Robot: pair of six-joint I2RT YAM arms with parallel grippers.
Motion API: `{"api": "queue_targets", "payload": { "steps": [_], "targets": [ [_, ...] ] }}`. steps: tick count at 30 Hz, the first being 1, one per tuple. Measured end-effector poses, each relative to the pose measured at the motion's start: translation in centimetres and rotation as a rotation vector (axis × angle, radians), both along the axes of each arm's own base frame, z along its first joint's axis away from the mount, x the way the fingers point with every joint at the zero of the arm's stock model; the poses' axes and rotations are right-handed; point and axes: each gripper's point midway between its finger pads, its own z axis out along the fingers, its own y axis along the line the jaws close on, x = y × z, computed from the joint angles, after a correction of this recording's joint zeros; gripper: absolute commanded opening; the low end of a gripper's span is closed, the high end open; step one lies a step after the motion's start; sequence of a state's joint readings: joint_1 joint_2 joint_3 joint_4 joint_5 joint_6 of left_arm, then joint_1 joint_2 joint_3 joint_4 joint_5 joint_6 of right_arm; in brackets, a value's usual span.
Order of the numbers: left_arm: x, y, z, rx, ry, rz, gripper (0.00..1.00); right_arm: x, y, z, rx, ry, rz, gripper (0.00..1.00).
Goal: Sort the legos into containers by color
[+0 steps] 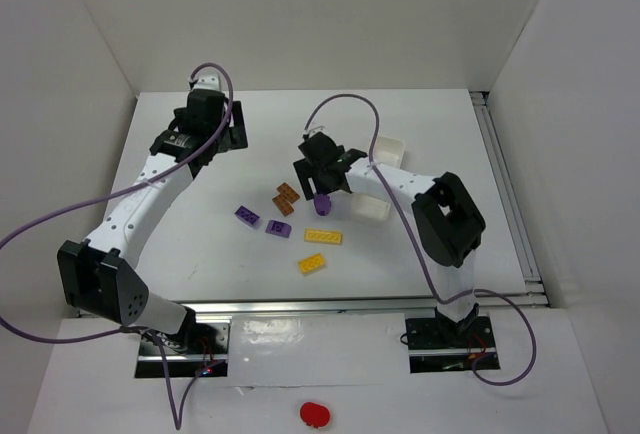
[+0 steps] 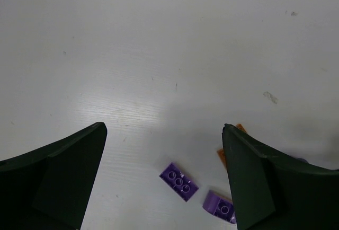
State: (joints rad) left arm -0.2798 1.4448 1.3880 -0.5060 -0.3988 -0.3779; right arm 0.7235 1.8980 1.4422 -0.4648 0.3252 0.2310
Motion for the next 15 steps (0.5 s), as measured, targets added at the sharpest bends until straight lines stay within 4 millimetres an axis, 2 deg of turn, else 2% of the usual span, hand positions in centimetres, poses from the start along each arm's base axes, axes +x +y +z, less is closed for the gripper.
{"api": "queue_targets", "payload": {
  "steps": [3, 6, 10, 15],
  "targets": [
    [-0.3, 0.0, -0.3, 0.000, 0.015, -0.003, 1.00, -0.4, 0.6, -2.9, -0.020, 0.065, 0.033, 0.90],
    [-0.3, -0.1, -0.4, -0.007, 0.020, -0.001, 1.00, -0.8, 0.9, -4.6, -0.030, 0.107, 0.053, 0.88],
    [-0.5, -0.1, -0.6, -0.013, 0.030, 0.002, 1.00, -1.1, 1.2, -5.4, -0.027, 0.130, 0.068, 0.85],
    [-0.6, -0.1, -1.0, -0.010, 0.046, 0.002, 1.00, -1.4, 1.7, -5.5, -0.006, 0.141, 0.078, 0.77]
  ]
}}
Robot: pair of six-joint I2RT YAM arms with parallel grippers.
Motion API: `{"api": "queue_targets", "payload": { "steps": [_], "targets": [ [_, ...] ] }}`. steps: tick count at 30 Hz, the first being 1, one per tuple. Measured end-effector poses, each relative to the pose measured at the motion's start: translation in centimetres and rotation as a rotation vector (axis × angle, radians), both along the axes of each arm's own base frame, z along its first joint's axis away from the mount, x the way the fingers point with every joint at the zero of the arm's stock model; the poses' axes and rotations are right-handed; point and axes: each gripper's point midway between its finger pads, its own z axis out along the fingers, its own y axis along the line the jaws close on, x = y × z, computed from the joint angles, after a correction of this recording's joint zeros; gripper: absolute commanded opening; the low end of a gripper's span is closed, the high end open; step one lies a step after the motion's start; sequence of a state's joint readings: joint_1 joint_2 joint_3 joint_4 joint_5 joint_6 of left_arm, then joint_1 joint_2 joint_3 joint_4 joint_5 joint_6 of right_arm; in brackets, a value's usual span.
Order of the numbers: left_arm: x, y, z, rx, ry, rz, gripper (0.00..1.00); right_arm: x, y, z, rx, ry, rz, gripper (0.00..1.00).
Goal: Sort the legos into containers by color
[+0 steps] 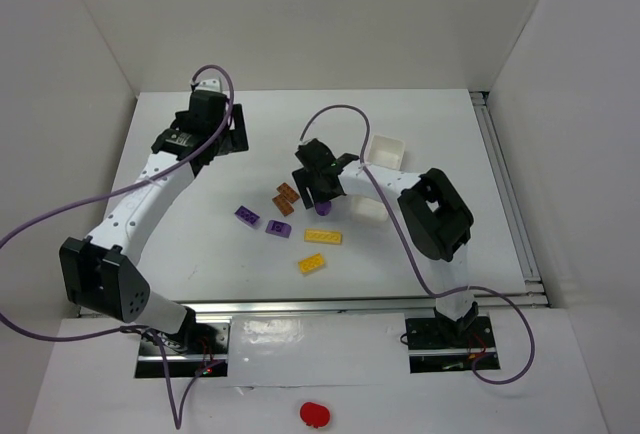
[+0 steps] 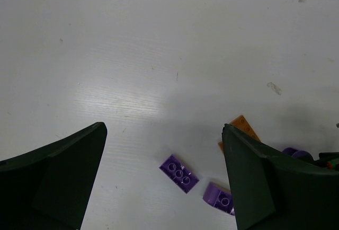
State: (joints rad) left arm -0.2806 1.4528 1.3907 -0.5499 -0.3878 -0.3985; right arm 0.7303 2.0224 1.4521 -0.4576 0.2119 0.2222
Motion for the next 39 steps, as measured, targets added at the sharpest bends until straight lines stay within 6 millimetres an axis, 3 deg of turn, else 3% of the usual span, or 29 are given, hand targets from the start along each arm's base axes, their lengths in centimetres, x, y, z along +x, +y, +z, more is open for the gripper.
{"api": "queue_targets", "payload": {
  "steps": [4, 5, 9, 14, 19, 21, 25, 29, 32, 36, 39],
  "targets": [
    [0.2, -0.1, -0.3, 0.003, 0.012, 0.000, 1.00, -0.2, 0.3, 0.0, 0.018, 0.011, 0.000, 0.62],
    [0.2, -0.1, -0.4, 0.004, 0.015, 0.000, 1.00, -0.2, 0.4, 0.0, 0.021, 0.013, -0.003, 0.52],
    [0.2, -0.1, -0.4, 0.005, 0.019, 0.002, 1.00, -0.1, 0.6, 0.4, 0.030, 0.011, -0.009, 0.39],
    [0.3, -0.1, -0.3, 0.005, 0.017, 0.003, 1.00, 1.9, 1.3, 3.0, 0.050, -0.064, -0.031, 0.39],
    [0.2, 0.1, -0.3, 0.010, 0.020, 0.011, 1.00, 4.1, -1.0, 6.2, 0.056, -0.147, -0.114, 0.39],
    [0.2, 0.2, -0.2, 0.012, 0.021, 0.016, 1.00, 5.7, -3.2, 7.9, 0.079, -0.186, -0.190, 0.41],
    [0.1, -0.1, -0.3, 0.013, 0.028, 0.008, 1.00, 9.5, -10.3, 10.7, 0.099, -0.261, -0.395, 0.41],
    [0.0, -1.1, -0.7, -0.011, 0.042, -0.020, 1.00, 11.6, -16.5, 11.2, 0.073, -0.296, -0.554, 0.42],
    [-0.2, -1.5, -1.1, -0.025, 0.056, -0.032, 1.00, 12.1, -17.9, 11.0, 0.068, -0.298, -0.586, 0.48],
    [-0.3, -1.8, -1.7, -0.032, 0.081, -0.042, 1.00, 13.2, -17.9, 10.4, 0.069, -0.295, -0.600, 0.78],
    [-0.4, -1.9, -2.3, -0.031, 0.100, -0.046, 1.00, 13.6, -17.8, 10.1, 0.063, -0.295, -0.603, 0.83]
  ]
}}
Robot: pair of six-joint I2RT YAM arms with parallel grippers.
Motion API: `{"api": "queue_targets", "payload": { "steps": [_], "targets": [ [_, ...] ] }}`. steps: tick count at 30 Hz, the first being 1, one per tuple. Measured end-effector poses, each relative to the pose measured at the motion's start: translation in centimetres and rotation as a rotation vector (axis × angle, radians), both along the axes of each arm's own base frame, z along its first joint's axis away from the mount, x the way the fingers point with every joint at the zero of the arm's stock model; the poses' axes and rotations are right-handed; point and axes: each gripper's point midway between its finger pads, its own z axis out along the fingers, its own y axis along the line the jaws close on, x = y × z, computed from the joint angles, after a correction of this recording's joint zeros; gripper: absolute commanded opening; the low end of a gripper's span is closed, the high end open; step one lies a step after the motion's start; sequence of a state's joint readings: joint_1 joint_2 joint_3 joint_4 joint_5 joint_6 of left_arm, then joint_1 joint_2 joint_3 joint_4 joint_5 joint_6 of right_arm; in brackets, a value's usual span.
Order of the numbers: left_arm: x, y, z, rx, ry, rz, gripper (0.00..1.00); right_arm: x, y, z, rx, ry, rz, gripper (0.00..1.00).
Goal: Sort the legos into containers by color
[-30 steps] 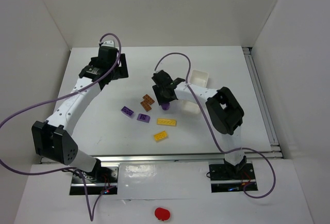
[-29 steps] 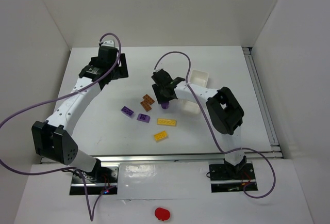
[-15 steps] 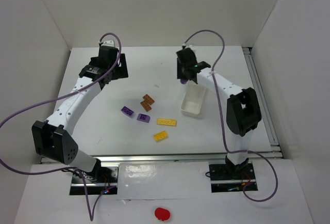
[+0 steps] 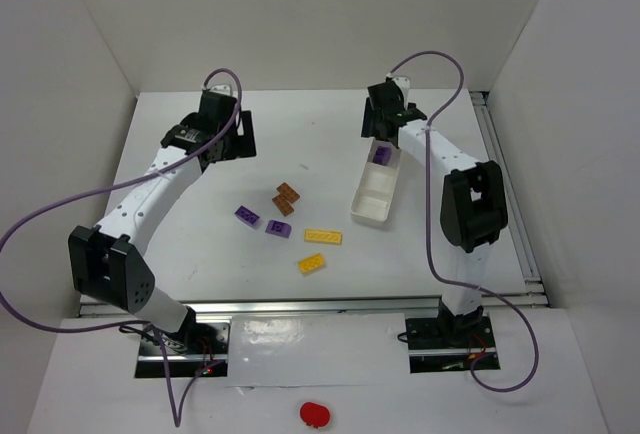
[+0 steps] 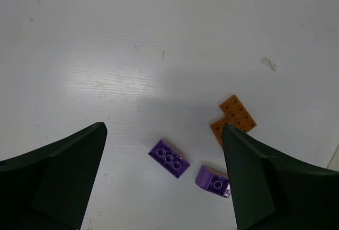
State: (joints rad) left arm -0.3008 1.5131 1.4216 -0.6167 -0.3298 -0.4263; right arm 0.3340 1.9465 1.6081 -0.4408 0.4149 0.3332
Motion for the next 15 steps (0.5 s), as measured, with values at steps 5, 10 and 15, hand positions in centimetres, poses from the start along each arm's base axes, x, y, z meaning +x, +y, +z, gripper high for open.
{"api": "queue_targets", "payload": {
  "steps": [5, 10, 15],
  "targets": [
    [-0.1, -0.1, -0.3, 0.000, 0.015, -0.004, 1.00, -0.3, 0.5, 0.6, -0.020, -0.018, 0.001, 0.77],
    [0.0, 0.2, 0.3, 0.008, 0.002, 0.008, 1.00, -5.1, 5.3, 1.7, 0.002, -0.023, 0.181, 0.77],
    [0.0, 0.6, 0.4, 0.014, -0.002, 0.040, 1.00, -11.0, 14.0, 1.9, 0.047, -0.012, 0.471, 0.83]
  ]
}}
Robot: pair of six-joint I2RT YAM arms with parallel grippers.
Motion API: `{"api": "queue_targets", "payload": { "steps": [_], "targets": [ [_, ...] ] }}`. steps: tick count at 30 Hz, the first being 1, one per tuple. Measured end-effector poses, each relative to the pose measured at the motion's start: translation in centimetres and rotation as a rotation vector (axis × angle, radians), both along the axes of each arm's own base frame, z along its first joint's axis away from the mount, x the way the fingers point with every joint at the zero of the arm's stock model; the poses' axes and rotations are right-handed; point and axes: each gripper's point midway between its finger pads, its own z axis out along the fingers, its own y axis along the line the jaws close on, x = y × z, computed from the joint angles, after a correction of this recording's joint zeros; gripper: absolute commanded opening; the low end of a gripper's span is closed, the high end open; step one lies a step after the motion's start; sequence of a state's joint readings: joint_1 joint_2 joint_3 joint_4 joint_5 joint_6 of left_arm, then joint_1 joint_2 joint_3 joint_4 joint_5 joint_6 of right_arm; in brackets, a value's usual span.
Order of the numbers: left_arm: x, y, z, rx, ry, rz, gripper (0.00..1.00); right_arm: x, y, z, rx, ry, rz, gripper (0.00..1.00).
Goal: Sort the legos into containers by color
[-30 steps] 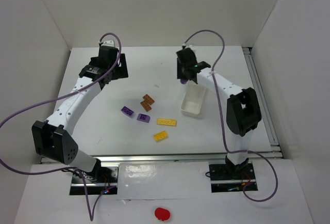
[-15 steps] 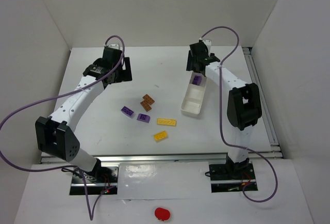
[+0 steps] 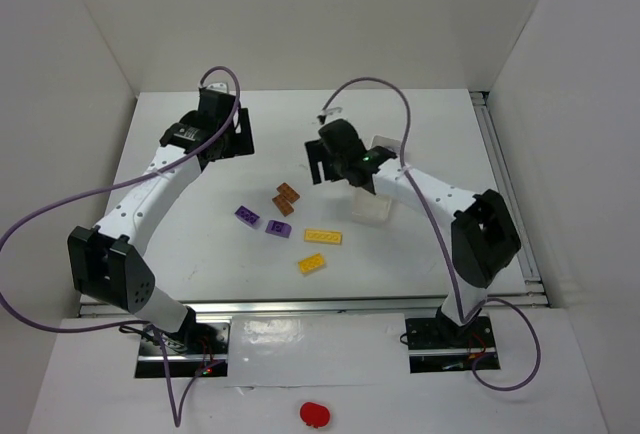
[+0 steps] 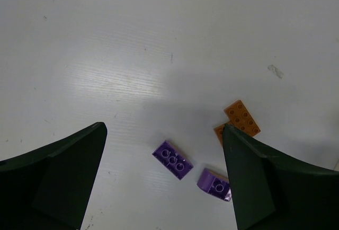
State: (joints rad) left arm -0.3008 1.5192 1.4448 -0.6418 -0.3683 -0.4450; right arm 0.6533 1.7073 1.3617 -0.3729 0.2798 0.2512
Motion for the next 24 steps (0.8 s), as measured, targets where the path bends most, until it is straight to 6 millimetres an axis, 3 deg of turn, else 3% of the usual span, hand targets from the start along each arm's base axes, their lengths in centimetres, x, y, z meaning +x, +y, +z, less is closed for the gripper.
{"api": "queue_targets", "payload": {
  "steps": [4, 7, 12, 15, 24],
  "targets": [
    [-0.1, 0.3, 0.0, 0.005, 0.002, 0.017, 1.00, -4.0, 5.3, -2.6, -0.008, 0.062, 0.185, 0.86],
    [-0.2, 0.4, -0.1, 0.009, 0.004, 0.029, 1.00, -5.7, 7.7, -5.0, -0.024, 0.107, 0.272, 0.87],
    [-0.2, 0.7, 0.0, 0.012, 0.000, 0.051, 1.00, -5.2, 10.1, -8.9, -0.057, 0.176, 0.323, 0.84],
    [-0.3, 1.0, -0.1, 0.024, 0.002, 0.063, 1.00, -4.9, 11.1, -10.1, -0.069, 0.189, 0.349, 0.82],
    [-0.3, 2.7, -0.2, 0.036, 0.009, 0.110, 1.00, -9.2, 13.4, -11.3, -0.076, 0.219, 0.531, 0.81]
  ]
}}
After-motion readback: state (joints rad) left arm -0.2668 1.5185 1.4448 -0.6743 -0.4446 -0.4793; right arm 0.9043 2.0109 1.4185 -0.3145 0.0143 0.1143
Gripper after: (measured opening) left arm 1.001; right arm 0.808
